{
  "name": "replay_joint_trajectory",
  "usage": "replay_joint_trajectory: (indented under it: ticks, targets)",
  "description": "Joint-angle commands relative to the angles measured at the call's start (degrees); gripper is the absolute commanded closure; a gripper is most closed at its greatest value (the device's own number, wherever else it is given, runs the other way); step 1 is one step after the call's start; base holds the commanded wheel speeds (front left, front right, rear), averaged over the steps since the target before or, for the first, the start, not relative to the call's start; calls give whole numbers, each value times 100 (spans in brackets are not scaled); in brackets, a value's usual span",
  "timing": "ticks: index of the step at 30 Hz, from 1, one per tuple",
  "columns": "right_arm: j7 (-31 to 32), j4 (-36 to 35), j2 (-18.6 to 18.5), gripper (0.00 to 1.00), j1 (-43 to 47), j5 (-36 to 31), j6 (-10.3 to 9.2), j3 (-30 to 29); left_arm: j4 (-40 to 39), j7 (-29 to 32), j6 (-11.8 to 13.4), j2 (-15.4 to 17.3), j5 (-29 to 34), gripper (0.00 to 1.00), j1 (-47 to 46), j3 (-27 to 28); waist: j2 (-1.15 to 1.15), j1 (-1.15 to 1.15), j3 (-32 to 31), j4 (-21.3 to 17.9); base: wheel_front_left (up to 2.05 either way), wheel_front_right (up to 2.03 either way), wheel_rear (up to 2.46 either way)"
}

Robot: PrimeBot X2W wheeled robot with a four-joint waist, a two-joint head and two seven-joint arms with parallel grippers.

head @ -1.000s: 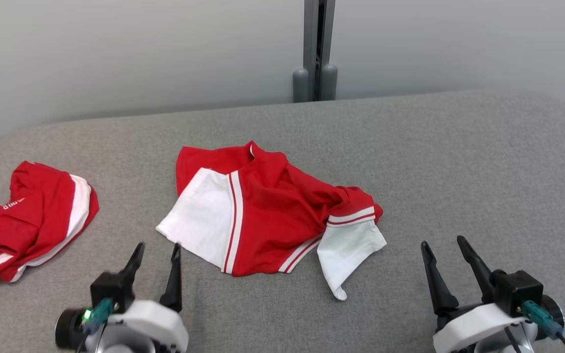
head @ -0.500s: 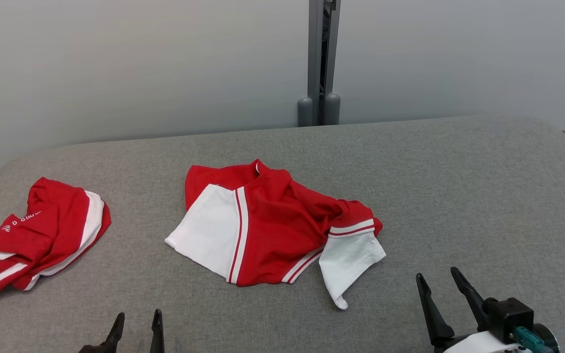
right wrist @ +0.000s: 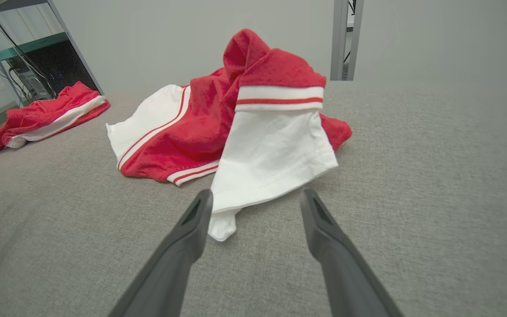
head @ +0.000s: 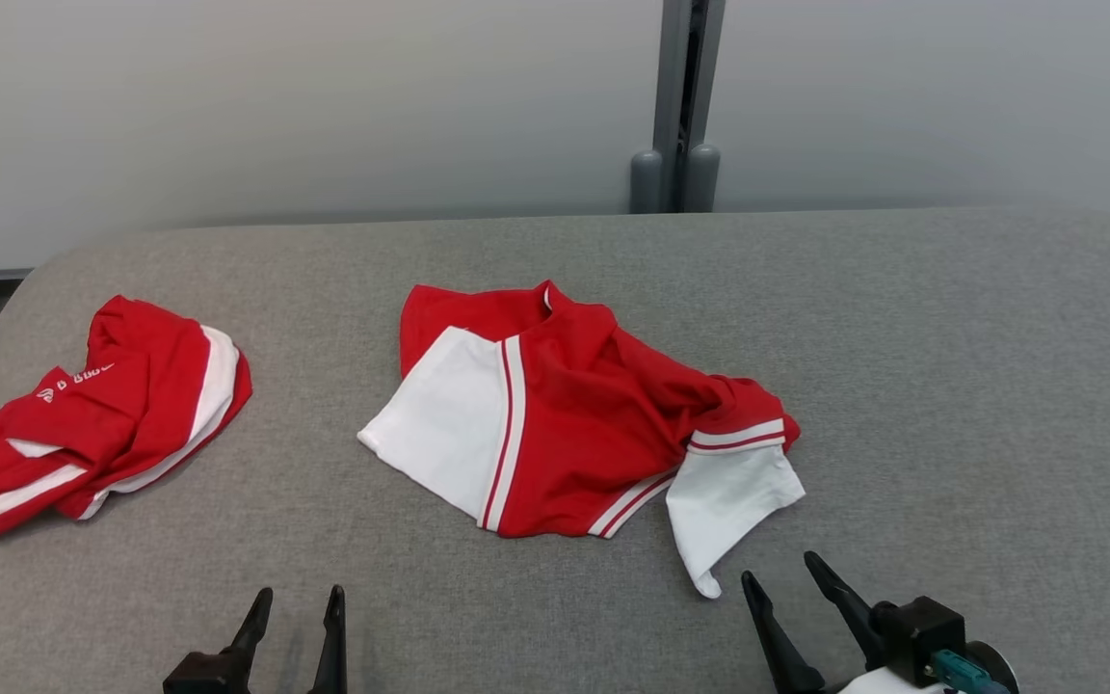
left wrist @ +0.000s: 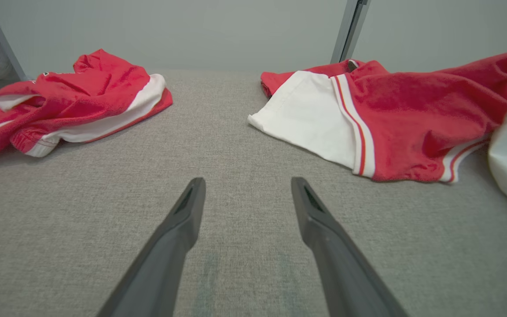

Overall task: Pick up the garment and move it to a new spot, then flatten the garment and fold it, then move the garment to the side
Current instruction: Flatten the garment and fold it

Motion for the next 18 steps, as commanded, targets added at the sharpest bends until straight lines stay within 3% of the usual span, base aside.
replay_joint_trajectory:
  ticks: [1,9,16,18]
  targets:
    - [-1,58,-20,0,-109,50,-2,55,-29,-1,-19,15,29,0,-134,-4,0,0,139,148,0,0,0]
    - [-1,624,-40,0,-458,121,-2,430,-96,-1,2,17,-47,0,-367,-95,0,0,518,544,0,0,0]
    - [-1,859,-50,2,-658,96,-1,396,-122,-1,14,16,-93,0,-461,-70,0,0,711,662,0,0,0]
    - [-1,870,-51,55,-699,90,-2,374,-126,-1,20,15,-118,0,-482,-82,0,0,745,668,0,0,0]
